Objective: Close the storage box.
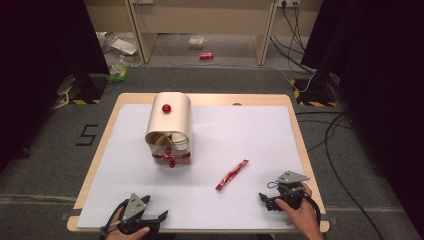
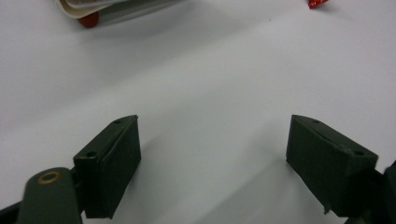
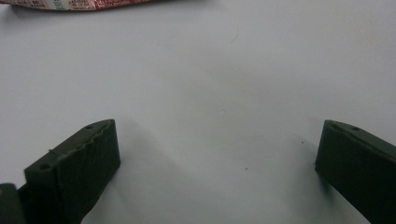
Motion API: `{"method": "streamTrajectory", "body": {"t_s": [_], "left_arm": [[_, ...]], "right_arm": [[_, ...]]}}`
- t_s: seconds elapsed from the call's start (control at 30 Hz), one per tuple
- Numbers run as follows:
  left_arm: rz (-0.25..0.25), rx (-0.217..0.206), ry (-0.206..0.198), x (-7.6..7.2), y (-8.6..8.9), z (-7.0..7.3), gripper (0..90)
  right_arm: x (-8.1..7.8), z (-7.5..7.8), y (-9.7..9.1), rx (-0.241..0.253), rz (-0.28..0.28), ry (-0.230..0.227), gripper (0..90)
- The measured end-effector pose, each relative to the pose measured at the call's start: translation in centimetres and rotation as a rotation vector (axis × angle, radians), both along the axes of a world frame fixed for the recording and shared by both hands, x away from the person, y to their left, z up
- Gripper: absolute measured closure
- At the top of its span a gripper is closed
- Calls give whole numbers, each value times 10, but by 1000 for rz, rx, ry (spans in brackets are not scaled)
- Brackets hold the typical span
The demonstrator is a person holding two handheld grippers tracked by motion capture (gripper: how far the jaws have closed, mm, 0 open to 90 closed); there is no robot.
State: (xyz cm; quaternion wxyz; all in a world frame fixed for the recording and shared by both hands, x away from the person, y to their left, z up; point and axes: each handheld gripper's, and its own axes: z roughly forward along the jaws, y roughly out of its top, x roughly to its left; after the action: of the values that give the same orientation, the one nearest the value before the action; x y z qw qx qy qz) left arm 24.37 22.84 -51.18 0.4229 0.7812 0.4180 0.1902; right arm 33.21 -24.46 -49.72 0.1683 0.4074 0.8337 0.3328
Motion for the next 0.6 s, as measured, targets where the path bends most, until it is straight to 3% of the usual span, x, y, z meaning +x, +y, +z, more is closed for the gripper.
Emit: {"method": "streamTrajectory", "body": {"t_s": [0.23, 0.5, 0.6], "left_arm": [[2, 27, -32, -12, 2, -1, 175], [15, 3, -46, -19, 4, -5, 174], [20, -23, -68, -21, 6, -9, 173]], "right_arm": [[0, 0, 0, 0, 0, 0, 3], [0, 0, 0, 0, 0, 0, 3], [0, 0, 0, 1, -1, 2, 3]]}}
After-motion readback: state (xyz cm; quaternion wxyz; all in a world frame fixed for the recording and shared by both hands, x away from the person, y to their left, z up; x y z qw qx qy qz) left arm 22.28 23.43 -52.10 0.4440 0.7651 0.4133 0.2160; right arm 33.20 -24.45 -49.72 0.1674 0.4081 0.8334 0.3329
